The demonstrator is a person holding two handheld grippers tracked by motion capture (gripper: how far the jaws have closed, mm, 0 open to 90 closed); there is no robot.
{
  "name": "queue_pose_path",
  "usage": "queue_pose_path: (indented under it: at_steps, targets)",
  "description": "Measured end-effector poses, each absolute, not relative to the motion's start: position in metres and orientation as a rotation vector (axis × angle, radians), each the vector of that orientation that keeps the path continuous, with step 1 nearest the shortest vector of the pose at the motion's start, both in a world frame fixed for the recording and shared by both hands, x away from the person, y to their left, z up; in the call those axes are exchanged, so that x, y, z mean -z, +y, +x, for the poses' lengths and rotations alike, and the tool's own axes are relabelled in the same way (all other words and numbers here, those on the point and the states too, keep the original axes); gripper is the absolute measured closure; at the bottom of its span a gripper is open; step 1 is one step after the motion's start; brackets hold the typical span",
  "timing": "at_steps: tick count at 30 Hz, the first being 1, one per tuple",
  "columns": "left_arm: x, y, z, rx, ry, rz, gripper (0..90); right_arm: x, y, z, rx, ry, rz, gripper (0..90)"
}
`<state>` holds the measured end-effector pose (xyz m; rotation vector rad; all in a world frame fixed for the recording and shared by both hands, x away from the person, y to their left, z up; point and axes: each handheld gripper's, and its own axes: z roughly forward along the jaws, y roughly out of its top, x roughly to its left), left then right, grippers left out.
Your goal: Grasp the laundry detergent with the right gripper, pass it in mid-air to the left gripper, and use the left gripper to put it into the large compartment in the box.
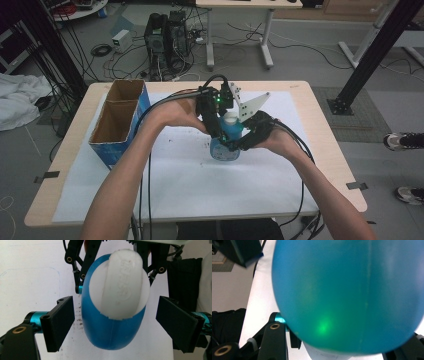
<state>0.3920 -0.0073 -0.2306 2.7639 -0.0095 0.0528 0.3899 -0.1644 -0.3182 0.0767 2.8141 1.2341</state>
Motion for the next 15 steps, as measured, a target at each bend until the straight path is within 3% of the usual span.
queue_pose_path:
  at_steps: [15]
  targets:
    - [0.2369, -0.0095, 0.3941, -0.058, 0.012, 2.763, 16.4, 0.3192, -0.1634, 0.3902, -1.231, 2.82, 0.064, 45.4]
